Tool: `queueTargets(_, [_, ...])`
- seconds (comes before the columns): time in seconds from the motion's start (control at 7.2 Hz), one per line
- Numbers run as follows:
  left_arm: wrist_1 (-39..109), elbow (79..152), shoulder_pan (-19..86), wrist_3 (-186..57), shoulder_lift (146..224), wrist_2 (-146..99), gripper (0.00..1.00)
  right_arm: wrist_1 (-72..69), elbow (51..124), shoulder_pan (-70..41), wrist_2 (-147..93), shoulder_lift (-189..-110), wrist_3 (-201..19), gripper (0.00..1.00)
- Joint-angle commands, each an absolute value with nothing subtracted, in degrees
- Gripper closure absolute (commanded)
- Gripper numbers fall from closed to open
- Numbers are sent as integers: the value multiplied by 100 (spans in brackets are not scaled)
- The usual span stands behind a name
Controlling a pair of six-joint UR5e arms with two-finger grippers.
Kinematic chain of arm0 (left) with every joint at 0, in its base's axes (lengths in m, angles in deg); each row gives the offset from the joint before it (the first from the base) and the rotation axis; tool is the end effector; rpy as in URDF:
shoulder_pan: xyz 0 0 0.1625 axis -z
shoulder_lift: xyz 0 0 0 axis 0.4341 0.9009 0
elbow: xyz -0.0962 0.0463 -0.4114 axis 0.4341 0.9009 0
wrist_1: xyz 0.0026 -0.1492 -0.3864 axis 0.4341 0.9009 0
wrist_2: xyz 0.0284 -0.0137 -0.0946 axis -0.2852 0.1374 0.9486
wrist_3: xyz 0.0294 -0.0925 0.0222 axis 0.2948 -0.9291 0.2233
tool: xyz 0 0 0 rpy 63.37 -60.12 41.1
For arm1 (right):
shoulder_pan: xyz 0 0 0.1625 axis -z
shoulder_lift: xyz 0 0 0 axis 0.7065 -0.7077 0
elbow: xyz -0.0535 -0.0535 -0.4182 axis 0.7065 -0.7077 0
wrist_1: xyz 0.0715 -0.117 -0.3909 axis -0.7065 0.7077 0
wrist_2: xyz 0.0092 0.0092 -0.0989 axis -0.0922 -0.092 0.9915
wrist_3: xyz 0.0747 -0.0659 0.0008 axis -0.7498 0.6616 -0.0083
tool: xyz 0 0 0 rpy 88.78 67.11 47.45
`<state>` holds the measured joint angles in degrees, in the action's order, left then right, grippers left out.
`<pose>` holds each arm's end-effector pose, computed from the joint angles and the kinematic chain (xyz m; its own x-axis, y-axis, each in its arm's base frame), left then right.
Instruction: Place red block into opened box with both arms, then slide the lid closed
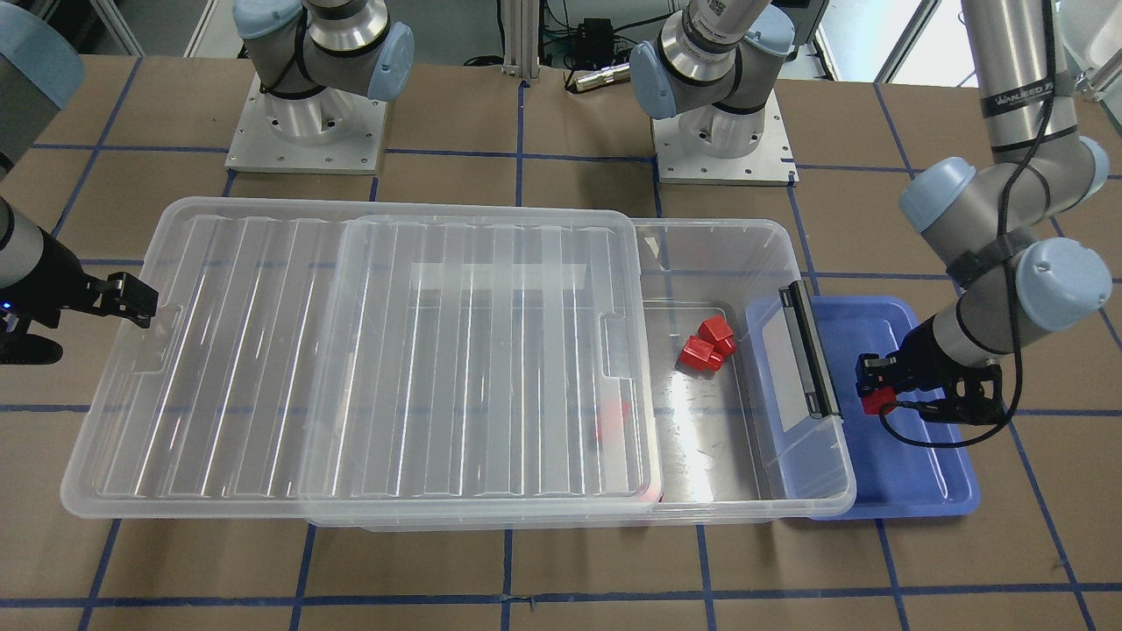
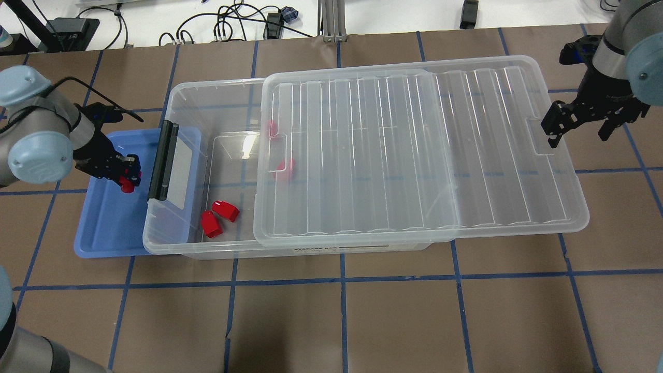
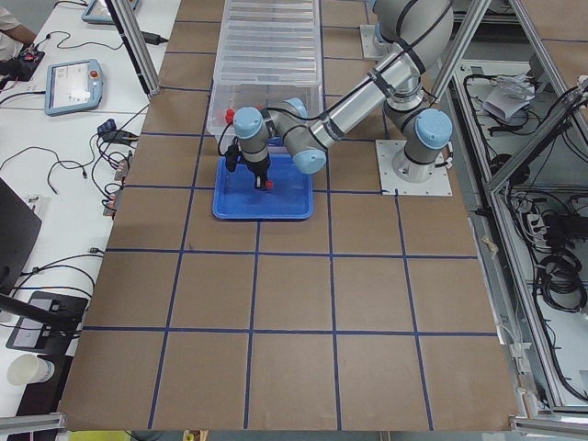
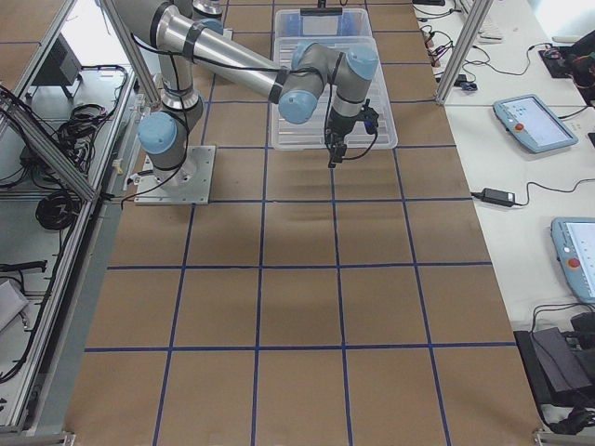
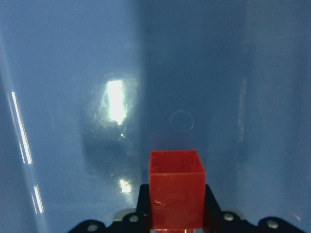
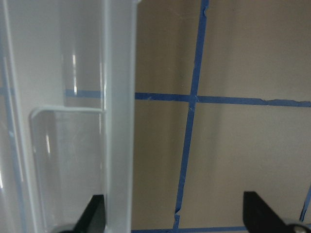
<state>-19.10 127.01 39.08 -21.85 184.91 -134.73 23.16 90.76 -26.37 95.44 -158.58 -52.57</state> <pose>0.1200 -0.5689 0.2481 -0.9984 0.0415 0.0371 0.0439 0.9968 0.0666 -0.0629 -0.5534 0.3525 -0.9918 -0.0754 0.1032 -0.0578 0.9848 0.1638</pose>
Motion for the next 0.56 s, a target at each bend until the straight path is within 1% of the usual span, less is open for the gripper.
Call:
queueTargets(0.0, [-559,11463,4245,-2190,18120,-13441,89,2395,9076,-2607,9557,-15858,-5068,0])
queueTargets(0.14, [324,11049,4404,-2225,17962,-13415,89,2404,9076,-2607,9558,-15858,-5068,0])
queueTargets(0.28, [498,10845,4597,-2243,17943,-13423,89,2413,9076,-2607,9558,-15850,-5059,0])
queueTargets(0.42, [595,10756,5043,-2556,17865,-13423,89,2413,9068,-2598,9575,-15850,-5068,0])
